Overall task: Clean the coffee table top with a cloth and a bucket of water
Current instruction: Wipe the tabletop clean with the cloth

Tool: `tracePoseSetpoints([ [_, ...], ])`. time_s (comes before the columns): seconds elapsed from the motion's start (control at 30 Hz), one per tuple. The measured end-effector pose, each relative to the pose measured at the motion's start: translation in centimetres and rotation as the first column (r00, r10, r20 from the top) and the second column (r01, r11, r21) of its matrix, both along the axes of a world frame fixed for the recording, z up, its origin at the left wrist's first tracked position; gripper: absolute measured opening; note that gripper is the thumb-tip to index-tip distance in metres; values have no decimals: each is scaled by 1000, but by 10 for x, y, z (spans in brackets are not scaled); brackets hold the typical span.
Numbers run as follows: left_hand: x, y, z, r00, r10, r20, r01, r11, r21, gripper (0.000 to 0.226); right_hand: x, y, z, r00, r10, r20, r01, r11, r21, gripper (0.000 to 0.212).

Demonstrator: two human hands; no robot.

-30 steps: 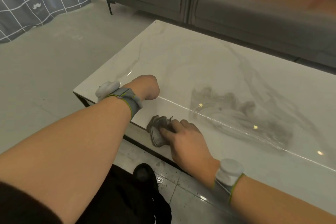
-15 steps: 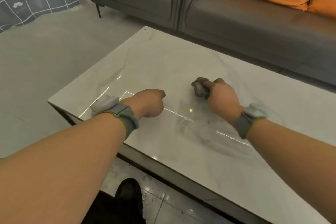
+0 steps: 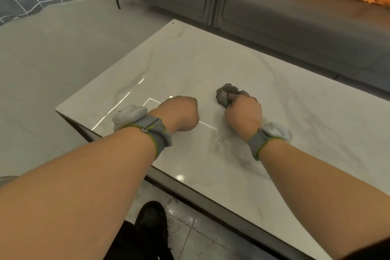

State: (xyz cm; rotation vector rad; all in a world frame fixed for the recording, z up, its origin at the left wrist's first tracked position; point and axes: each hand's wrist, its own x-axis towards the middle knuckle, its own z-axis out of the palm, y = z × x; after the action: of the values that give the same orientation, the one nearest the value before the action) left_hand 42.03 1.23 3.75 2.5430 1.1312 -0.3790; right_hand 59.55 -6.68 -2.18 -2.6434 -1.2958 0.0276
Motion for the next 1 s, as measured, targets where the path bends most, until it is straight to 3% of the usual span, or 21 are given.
tracePoseSetpoints([
  [0.17,3,-5,4,1000,-23,-15,23,999,37,42,-53,-32,-6,990,137,45,-140,988,66,44],
  [0.83,15,-29,23,999,-28,-42,29,999,24,44,-138,-178,-10,934,356,35,-357,925,133,38],
  [0.9,21,-33,24,998,-49,-26,49,999,7,45,-141,-191,-5,919,395,2,-392,910,137,36],
  [1.0,30,-37,22,996,-87,-17,87,996,-9,46,-137,-198,15,874,448,-191,-425,893,149,36],
])
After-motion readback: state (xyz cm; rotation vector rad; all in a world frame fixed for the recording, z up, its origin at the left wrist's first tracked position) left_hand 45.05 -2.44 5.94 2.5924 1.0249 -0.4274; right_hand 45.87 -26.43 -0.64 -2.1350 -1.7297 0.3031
